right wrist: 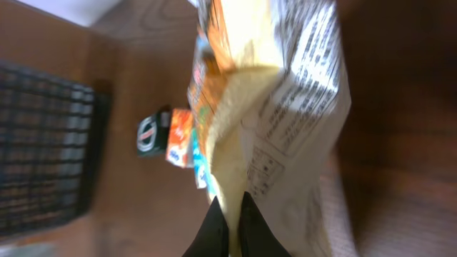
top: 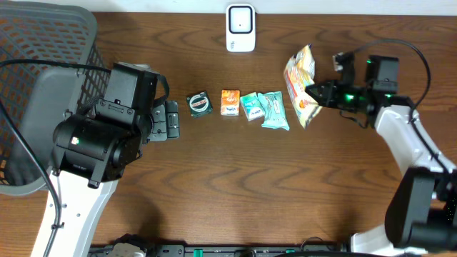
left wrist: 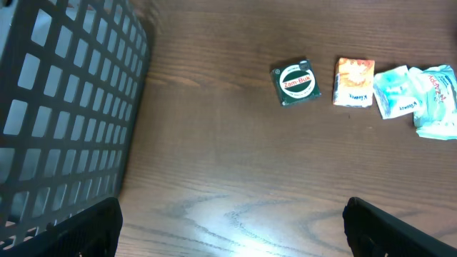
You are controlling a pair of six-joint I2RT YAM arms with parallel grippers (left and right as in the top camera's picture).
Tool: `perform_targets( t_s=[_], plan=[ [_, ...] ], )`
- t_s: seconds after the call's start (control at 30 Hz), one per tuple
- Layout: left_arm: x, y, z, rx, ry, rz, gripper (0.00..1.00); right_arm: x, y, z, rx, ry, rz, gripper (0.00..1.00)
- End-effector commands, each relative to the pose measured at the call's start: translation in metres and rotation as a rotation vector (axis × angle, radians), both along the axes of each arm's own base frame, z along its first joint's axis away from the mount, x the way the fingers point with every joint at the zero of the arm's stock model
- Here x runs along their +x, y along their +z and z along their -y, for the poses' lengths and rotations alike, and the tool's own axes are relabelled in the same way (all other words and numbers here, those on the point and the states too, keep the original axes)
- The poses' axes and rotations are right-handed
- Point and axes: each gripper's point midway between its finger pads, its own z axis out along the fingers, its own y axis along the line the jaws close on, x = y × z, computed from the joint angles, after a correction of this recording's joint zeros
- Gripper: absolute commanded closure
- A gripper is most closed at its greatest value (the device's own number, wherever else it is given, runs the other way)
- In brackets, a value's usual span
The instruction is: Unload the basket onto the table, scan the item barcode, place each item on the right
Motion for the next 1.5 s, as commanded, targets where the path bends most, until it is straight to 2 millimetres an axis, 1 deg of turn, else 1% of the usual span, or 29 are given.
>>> perform_targets(
  t_s=[0.0,0.1,0.13,0.2,0.23,0.3,0.33,0.4,0.53,0.67,0.7,0.73,0.77,0.83,0.9,1.0,1.07,1.13,1.2,1.23,1.3,1.33,1.47],
  plan=[
    [0.002,0.002,-0.004,0.019,0.006,0.004,0.02,-0.016,-0.013,-0.002,0.224,0.058,-0.094,0.99],
    [0.002,0.002,-0.004,0.019,0.006,0.004,0.02,-0.011,-0.043,0.021,0.210,-0.023,-0.165,0.99],
    [0.002,0.002,-0.004,0.019,0.006,0.004,0.02,-0.009,-0.054,0.033,0.181,-0.064,-0.186,0.99],
    [0.002,0.002,-0.004,0.019,0.006,0.004,0.02,-0.008,-0.070,0.057,0.106,-0.144,-0.215,0.99],
    [0.002,0.002,-0.004,0.019,0.006,0.004,0.02,-0.007,-0.076,0.068,0.064,-0.181,-0.223,0.99],
    [0.002,0.002,-0.004,0.019,0.006,0.004,0.02,-0.004,-0.080,0.087,-0.006,-0.239,-0.221,0.99],
    [0.002,0.002,-0.004,0.019,0.006,0.004,0.02,-0.003,-0.080,0.094,-0.031,-0.260,-0.218,0.99],
    [0.002,0.002,-0.004,0.019,0.006,0.004,0.02,-0.001,-0.072,0.100,-0.047,-0.276,-0.197,0.99],
    [0.002,0.002,-0.004,0.019,0.006,0.004,0.02,0.002,-0.051,0.098,-0.093,-0.247,-0.114,0.99],
    [0.002,0.002,-0.004,0.019,0.006,0.004,0.02,0.003,-0.034,0.098,-0.260,-0.246,-0.049,0.98],
    [0.002,0.002,-0.004,0.019,0.006,0.004,0.02,0.003,-0.030,0.098,-0.315,-0.245,-0.032,0.96],
    [0.002,0.002,-0.004,0.019,0.006,0.004,0.02,0.002,-0.025,0.096,-0.371,-0.243,-0.014,0.91],
    [0.002,0.002,-0.004,0.019,0.006,0.004,0.02,0.002,-0.020,0.094,-0.438,-0.241,0.008,0.80],
    [0.002,0.002,-0.004,0.019,0.006,0.004,0.02,0.003,-0.010,0.089,-0.554,-0.236,0.050,0.55],
    [0.002,0.002,-0.004,0.019,0.006,0.004,0.02,0.004,-0.002,0.084,-0.683,-0.237,0.088,0.39],
    [0.002,0.002,-0.004,0.019,0.006,0.004,0.02,0.004,-0.001,0.077,-0.877,-0.218,0.117,0.31],
    [0.002,0.002,-0.004,0.019,0.006,0.004,0.02,0.002,-0.008,0.073,-0.976,-0.200,0.112,0.29],
    [0.002,0.002,-0.004,0.019,0.006,0.004,0.02,0.001,-0.016,0.074,-1.068,-0.205,0.092,0.22],
    [0.002,0.002,-0.004,0.019,0.006,0.004,0.02,0.000,-0.028,0.076,-1.150,-0.204,0.064,0.15],
    [0.002,0.002,-0.004,0.019,0.006,0.004,0.02,-0.001,-0.036,0.077,-1.188,-0.197,0.047,0.12],
    [0.002,0.002,-0.004,0.019,0.006,0.004,0.02,-0.003,-0.053,0.077,-1.238,-0.174,0.011,0.04],
    [0.002,0.002,-0.004,0.019,0.006,0.004,0.02,-0.003,-0.061,0.077,-1.263,-0.165,-0.006,0.01],
    [0.002,0.002,-0.004,0.019,0.006,0.004,0.02,-0.004,-0.089,0.089,-1.396,-0.165,-0.058,0.01]
  ],
)
